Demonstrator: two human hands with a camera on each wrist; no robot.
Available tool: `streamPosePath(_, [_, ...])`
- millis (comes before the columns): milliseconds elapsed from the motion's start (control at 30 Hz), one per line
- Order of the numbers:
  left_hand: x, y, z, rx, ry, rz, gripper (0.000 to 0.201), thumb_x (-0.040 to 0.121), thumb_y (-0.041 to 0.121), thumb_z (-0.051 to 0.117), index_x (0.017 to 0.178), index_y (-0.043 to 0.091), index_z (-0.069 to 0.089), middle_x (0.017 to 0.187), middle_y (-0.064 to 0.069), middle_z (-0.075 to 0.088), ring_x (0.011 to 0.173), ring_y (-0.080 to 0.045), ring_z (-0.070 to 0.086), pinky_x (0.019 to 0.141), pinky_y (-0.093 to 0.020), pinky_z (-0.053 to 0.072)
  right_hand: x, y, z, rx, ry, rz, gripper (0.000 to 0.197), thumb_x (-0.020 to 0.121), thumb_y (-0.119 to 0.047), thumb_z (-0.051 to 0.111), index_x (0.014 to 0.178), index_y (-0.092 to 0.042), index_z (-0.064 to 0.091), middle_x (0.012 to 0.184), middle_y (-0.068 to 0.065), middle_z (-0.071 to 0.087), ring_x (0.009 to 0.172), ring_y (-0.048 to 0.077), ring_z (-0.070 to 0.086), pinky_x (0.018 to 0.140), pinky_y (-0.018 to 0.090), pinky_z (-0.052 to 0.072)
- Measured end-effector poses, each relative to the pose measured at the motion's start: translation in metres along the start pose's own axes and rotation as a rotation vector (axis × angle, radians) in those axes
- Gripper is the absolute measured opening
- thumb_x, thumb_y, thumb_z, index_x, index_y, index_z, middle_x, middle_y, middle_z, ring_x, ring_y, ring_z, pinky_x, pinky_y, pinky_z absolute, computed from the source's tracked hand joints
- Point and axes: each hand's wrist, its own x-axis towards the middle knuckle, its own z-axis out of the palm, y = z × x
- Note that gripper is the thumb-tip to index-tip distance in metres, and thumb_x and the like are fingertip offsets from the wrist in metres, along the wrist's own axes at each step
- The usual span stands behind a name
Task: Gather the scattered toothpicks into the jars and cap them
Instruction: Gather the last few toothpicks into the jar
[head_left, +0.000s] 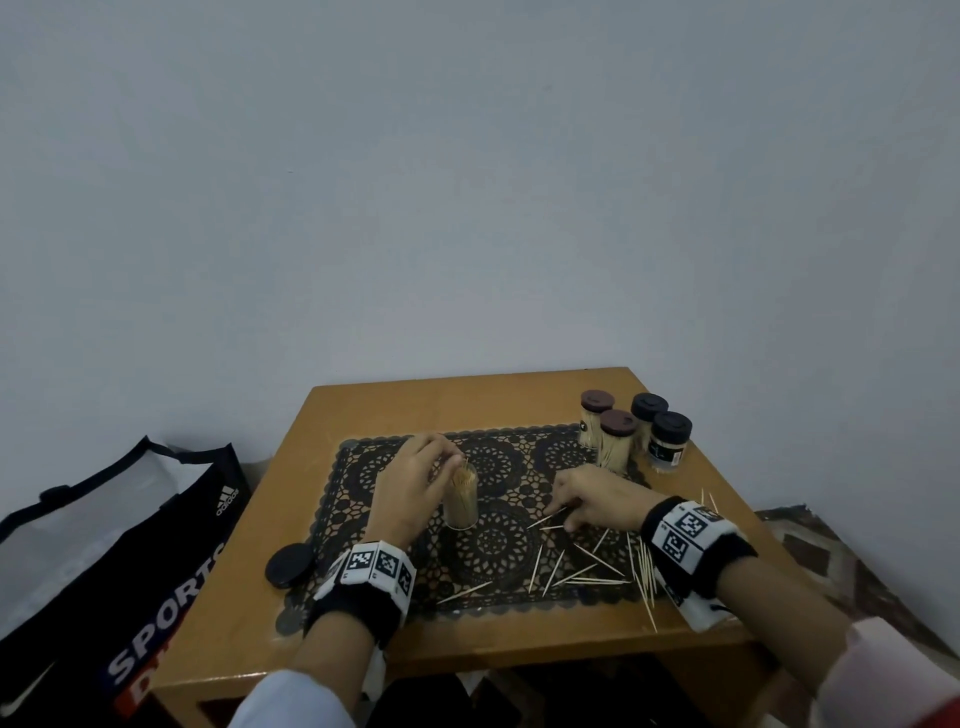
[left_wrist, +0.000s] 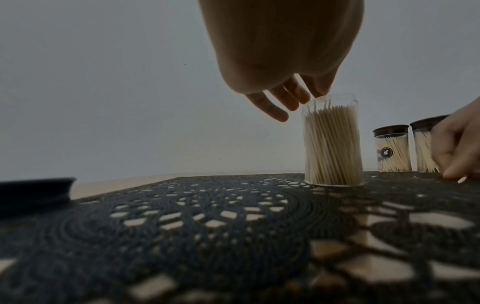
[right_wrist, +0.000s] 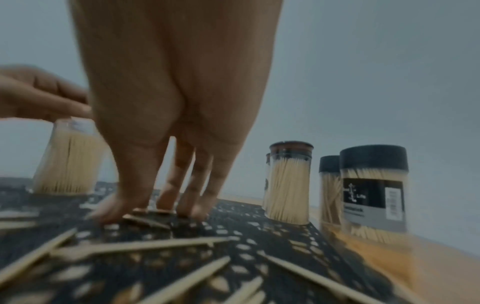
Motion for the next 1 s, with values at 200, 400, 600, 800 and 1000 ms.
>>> streamPosePath(200, [-0.001, 0.001, -0.001, 0.016, 0.015, 0.001, 0.016, 0.098, 0.034, 0.053, 0.099, 0.023, 0.064, 0.103, 0.014, 0.058, 0.089, -0.001, 0.054, 0.068, -0.021, 0.049, 0.003, -0.012, -0.008, -0.108, -0.019, 0.022, 0.013, 0.083, -0.018, 0.073, 0.093, -0.011, 0.077, 0.093, 0.002, 0.073, 0.085, 0.015, 0.066, 0.063, 0.016, 0.042])
streamPosePath(400, [-0.001, 0.001, -0.002, 0.035, -0.031, -0.001, 0.005, 0.094, 0.027, 0.059, 0.097, 0.025, 0.063, 0.103, 0.018, 0.055, 0.087, -0.001, 0.053, 0.068, -0.024, 0.052, 0.005, -0.016, -0.014, -0.153, -0.172, 0.066, 0.014, 0.088, -0.01, 0.057, 0.079, -0.02, 0.061, 0.072, -0.009, 0.056, 0.063, 0.007, 0.047, 0.054, 0.021, 0.036])
streamPosePath(600, [-0.002, 0.003, -0.002, 0.017, -0.008, -0.014, 0.014, 0.096, 0.025, 0.058, 0.108, 0.028, 0.062, 0.107, 0.02, 0.054, 0.085, 0.001, 0.053, 0.067, -0.02, 0.05, 0.012, -0.019, -0.026, 0.252, 0.031, 0.104, 0.007, 0.092, -0.009, 0.06, 0.093, -0.01, 0.067, 0.082, 0.0, 0.069, 0.062, 0.007, 0.059, 0.056, 0.023, 0.051])
streamPosePath(800, [-0.001, 0.003, -0.003, 0.038, -0.053, 0.018, 0.022, 0.091, 0.011, 0.059, 0.098, 0.029, 0.071, 0.111, 0.016, 0.055, 0.096, -0.001, 0.052, 0.068, -0.027, 0.053, 0.039, -0.049, -0.033, 0.628, 0.437, 0.146, 0.007, 0.087, -0.008, 0.068, 0.09, -0.013, 0.065, 0.079, 0.001, 0.068, 0.07, 0.014, 0.066, 0.063, 0.024, 0.055])
streamPosePath(1000, [-0.002, 0.002, -0.003, 0.086, -0.009, -0.031, 0.019, 0.089, 0.011, 0.059, 0.096, 0.024, 0.071, 0.107, 0.014, 0.058, 0.096, -0.005, 0.054, 0.065, -0.03, 0.053, 0.06, -0.075, -0.019, 0.983, 0.54, 0.169, 0.016, 0.081, -0.013, 0.076, 0.091, -0.004, 0.07, 0.092, 0.009, 0.072, 0.083, 0.015, 0.067, 0.069, 0.027, 0.056])
